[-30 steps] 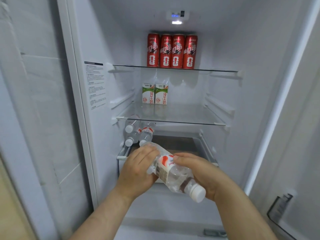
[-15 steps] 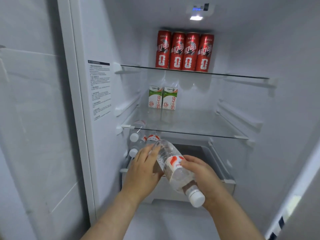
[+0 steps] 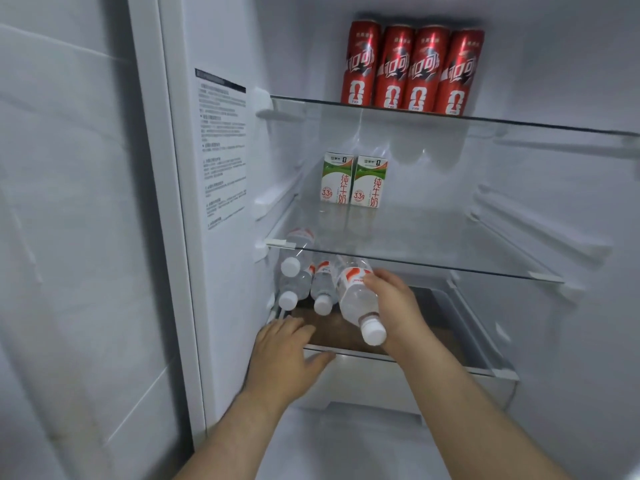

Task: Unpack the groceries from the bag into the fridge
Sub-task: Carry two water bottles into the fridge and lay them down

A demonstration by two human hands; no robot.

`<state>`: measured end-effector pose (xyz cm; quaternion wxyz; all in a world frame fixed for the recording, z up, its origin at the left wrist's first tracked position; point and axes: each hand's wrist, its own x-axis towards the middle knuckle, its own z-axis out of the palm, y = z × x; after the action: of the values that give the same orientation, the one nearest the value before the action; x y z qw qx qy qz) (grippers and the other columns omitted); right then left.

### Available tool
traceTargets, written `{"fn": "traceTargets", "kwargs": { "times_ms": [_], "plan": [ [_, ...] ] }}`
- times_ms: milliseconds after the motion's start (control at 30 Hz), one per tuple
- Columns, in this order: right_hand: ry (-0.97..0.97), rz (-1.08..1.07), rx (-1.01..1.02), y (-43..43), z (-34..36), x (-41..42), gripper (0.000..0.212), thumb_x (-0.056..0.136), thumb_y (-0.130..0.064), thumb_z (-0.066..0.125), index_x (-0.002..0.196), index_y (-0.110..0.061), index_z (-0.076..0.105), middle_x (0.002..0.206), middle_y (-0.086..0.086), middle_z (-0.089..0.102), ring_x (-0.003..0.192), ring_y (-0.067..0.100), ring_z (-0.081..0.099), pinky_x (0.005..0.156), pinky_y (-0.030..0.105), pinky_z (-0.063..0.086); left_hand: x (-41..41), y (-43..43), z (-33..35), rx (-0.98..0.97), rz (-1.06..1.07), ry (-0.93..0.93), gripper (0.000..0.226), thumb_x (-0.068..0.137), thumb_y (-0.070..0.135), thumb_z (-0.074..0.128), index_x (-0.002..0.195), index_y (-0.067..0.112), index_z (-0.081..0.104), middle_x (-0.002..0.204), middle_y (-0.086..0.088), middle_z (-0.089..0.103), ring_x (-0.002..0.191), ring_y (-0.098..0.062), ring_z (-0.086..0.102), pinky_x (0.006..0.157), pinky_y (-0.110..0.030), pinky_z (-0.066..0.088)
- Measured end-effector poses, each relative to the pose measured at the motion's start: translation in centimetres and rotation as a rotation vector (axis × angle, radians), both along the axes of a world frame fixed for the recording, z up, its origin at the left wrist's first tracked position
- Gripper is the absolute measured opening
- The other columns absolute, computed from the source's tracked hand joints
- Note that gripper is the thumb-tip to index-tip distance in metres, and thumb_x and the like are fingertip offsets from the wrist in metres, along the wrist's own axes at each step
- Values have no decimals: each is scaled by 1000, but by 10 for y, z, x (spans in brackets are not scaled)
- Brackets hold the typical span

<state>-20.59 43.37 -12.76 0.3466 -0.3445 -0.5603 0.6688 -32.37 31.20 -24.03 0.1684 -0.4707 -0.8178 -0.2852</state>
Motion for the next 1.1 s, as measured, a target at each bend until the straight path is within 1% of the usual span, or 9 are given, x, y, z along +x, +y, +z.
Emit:
{"fn": "traceTargets", "kwargs": {
  "times_ms": [67,267,433,533,700,900,933,1033,1100],
  "plan": [
    [-24,5,9,9,-1,-12,33,95,-27,62,126,-31,55,118,2,57,98,26,63,86,48,58,0,1,-1,-5,3,-3,60,77,76,45,109,32,70,113,11,66,106,-15,60,91,-29,41],
    [-134,34,162,28,0,-44,33,92,-33,60,125,-29,60,117,3,64,97,24,65,90,45,55,-2,-1,1,-44,-21,-34,61,79,77,43,118,35,66,121,18,61,114,-9,54,98,-26,37],
    [-183,177,309,32,9,-61,23,80,-37,67,97,-23,66,103,7,70,97,27,65,93,45,53,-1,-1,3,-29,-23,-19,58,79,76,42,116,37,64,110,21,63,106,-8,55,94,-25,42],
    [-184,260,335,37,9,-66,31,81,-45,69,106,-26,65,109,3,69,103,25,64,97,48,52,0,-1,4,-15,-38,-33,59,79,76,45,125,41,58,121,24,60,113,-4,53,100,-25,41],
    [-226,392,469,49,11,-63,43,83,-38,75,122,-27,60,119,-3,66,110,20,62,100,45,50,2,-1,5,5,-36,-40,60,80,73,51,131,41,55,131,24,57,121,-4,51,107,-24,37],
    [-229,369,442,55,15,-75,17,87,-34,71,100,-33,60,119,3,65,110,24,60,102,46,48,2,0,2,0,-11,-22,60,79,76,45,123,39,61,123,22,61,114,-5,54,102,-22,37],
    [-230,367,449,57,16,-77,16,87,-36,71,99,-32,61,117,4,66,109,24,61,101,47,48,2,0,2,1,-7,-19,60,78,77,44,122,39,61,122,21,61,113,-5,54,101,-22,36],
    [-254,369,498,66,18,-87,35,84,-46,70,109,-23,66,111,5,69,104,24,64,97,49,51,1,0,2,18,-11,-20,59,79,77,46,120,38,63,120,21,62,112,-5,55,100,-22,35],
    [-285,377,535,71,18,-92,32,89,-43,65,112,-21,64,110,5,68,103,24,64,96,49,52,1,0,1,22,-13,-26,59,78,76,47,120,38,64,119,21,62,111,-5,54,100,-21,34]
  ]
}}
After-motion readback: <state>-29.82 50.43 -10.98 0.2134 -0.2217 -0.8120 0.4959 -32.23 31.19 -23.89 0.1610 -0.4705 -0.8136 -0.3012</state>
